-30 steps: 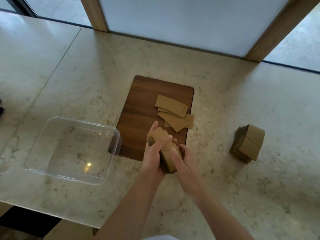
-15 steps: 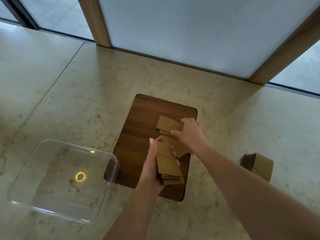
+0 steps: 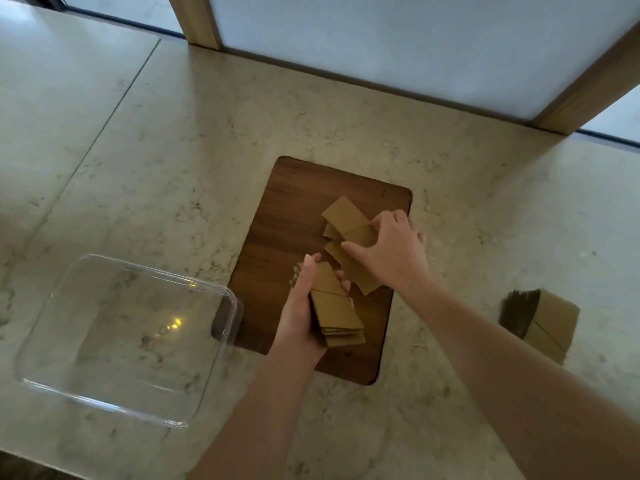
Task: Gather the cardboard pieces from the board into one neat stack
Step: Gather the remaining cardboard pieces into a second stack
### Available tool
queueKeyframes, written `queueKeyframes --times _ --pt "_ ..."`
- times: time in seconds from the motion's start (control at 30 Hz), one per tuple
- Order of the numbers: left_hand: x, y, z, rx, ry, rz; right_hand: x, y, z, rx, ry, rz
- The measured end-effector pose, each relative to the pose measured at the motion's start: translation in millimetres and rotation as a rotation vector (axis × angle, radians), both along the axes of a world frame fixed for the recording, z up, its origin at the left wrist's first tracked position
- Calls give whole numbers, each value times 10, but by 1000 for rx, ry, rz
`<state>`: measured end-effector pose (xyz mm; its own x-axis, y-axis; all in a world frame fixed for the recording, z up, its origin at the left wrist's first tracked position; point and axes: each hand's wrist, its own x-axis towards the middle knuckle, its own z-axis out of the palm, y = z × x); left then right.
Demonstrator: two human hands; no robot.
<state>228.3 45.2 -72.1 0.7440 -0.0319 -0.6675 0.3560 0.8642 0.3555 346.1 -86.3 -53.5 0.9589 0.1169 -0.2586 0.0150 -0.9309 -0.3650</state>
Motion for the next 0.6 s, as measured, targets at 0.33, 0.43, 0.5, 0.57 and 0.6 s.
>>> queueKeyframes --times 0.33,0.43,0.5,0.57,0.6 --pt "-58 -69 38 67 -32 -14 -1056 28 506 192 247 -110" --pt "-85 -111 65 40 -33 9 -1162 27 556 131 196 -60" --pt "-112 -132 70 -8 -30 11 -1187 36 571 94 175 -7" --pt "-137 -120 46 -18 -32 11 -1116 7 566 140 226 7" --pt "-137 -104 45 -6 -26 15 -1016 -30 547 191 258 -9"
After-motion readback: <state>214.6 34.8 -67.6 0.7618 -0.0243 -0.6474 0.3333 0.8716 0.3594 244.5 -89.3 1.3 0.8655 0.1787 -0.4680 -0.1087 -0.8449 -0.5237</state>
